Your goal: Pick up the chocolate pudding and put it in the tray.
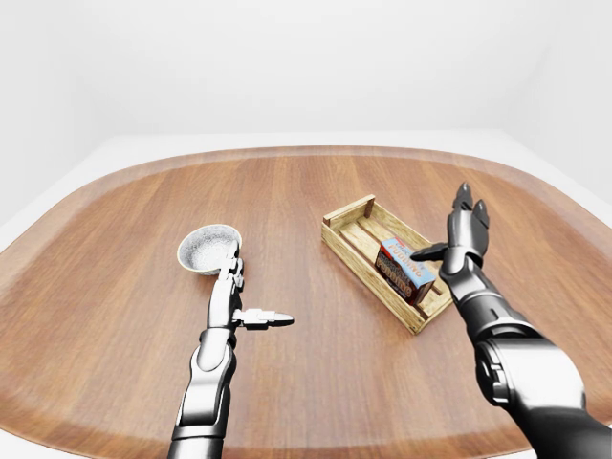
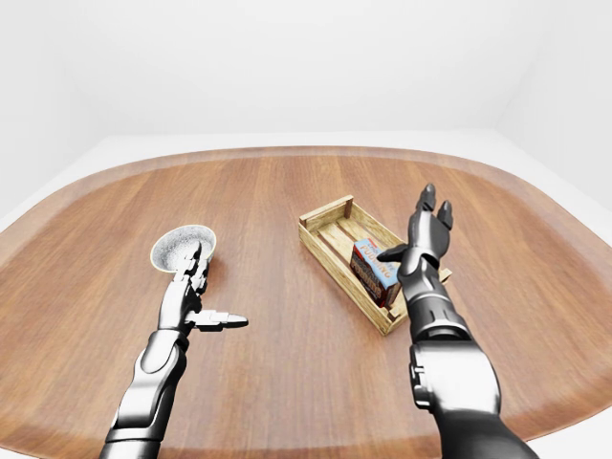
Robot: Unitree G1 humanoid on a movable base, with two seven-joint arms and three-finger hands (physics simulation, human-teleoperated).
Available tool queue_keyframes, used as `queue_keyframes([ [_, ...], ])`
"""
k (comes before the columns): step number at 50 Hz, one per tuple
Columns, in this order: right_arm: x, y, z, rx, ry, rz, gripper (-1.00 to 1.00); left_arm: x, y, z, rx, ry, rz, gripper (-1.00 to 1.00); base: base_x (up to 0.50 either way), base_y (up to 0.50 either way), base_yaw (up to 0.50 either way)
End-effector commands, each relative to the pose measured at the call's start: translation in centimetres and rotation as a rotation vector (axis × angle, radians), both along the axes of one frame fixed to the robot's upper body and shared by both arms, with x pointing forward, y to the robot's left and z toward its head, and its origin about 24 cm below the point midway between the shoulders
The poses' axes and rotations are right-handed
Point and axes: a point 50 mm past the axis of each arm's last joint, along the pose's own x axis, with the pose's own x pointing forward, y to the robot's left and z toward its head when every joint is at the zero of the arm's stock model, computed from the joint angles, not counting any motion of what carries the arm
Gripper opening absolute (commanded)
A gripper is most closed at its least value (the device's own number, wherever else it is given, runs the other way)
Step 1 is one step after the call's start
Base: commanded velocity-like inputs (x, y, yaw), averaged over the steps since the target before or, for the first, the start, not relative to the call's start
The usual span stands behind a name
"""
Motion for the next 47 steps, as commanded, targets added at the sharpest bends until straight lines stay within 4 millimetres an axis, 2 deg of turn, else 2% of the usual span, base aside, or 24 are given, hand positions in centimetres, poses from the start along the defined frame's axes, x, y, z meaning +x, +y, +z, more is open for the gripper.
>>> queue_keyframes([
  [1, 0.3, -0.4, 1.5, -0.014, -0.063, 0.000, 1.00, 0.0, 0.0, 0.0, -0.011, 0.003, -0.002, 1.00, 0.00, 0.00, 0.00],
  [17, -0.1, 0.0, 4.1, 0.039, -0.267, 0.021, 1.00, 0.0, 0.0, 0.0, -0.010, 0.004, -0.002, 1.00, 0.00, 0.00, 0.00],
  [29, -2.3, 1.3, 8.6, 0.096, -0.570, 0.075, 1.00, 0.0, 0.0, 0.0, -0.010, 0.004, -0.002, 1.00, 0.00, 0.00, 0.00],
  [32, -3.2, 1.7, 9.7, 0.177, -0.666, 0.091, 1.00, 0.0, 0.0, 0.0, -0.010, 0.003, -0.002, 1.00, 0.00, 0.00, 0.00],
  [35, -4.1, 2.0, 10.8, 0.182, -0.736, 0.110, 1.00, 0.0, 0.0, 0.0, -0.010, 0.004, -0.003, 1.00, 0.00, 0.00, 0.00],
  [44, -9.3, 4.6, 15.4, 0.219, -1.039, 0.248, 1.00, -0.4, 0.0, -0.1, -0.008, 0.003, -0.008, 1.00, 0.00, 0.00, 0.00],
  [47, -10.2, 5.1, 15.9, 0.224, -1.069, 0.285, 1.00, -0.4, 0.0, -0.1, -0.008, 0.003, -0.009, 1.00, 0.00, 0.00, 0.00],
])
